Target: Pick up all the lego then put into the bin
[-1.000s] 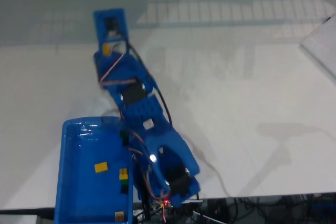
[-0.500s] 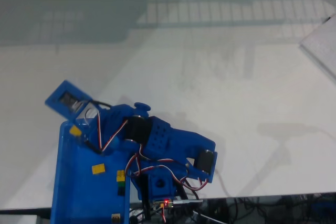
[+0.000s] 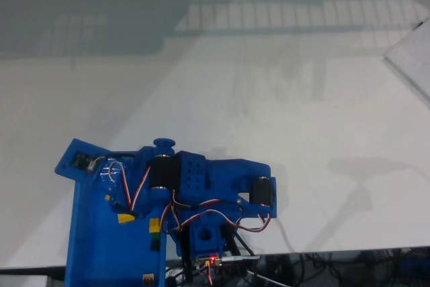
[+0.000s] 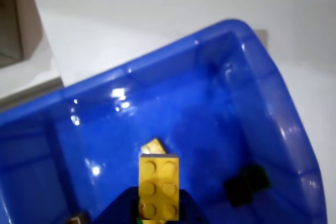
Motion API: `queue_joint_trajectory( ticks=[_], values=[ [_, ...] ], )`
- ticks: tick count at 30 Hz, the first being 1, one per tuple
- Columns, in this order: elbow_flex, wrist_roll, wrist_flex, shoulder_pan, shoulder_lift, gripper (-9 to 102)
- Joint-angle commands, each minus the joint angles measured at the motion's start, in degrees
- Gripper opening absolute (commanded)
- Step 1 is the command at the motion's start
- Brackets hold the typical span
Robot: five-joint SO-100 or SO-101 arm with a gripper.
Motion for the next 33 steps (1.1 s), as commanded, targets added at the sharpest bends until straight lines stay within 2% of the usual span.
queue_joint_trajectory(
  ticks=[1,3,8,15,18,23,30,33],
  values=[
    [-0.4,-1.0,0.9,-1.1,-0.4,7],
    [-0.4,-0.5,1.1,-1.1,-0.6,17],
    [-0.4,0.4,1.1,-0.7,-1.1,31],
    [-0.7,-0.3,1.0,1.4,-1.0,32],
    [-1.4,-1.8,-0.3,5.5,-1.3,31],
    [-1.4,-6.9,-9.8,23.9,-0.4,31],
    [9.1,-13.1,-35.2,58.2,6.5,30],
    [15.5,-15.2,-43.7,69.1,8.3,23]
  ],
)
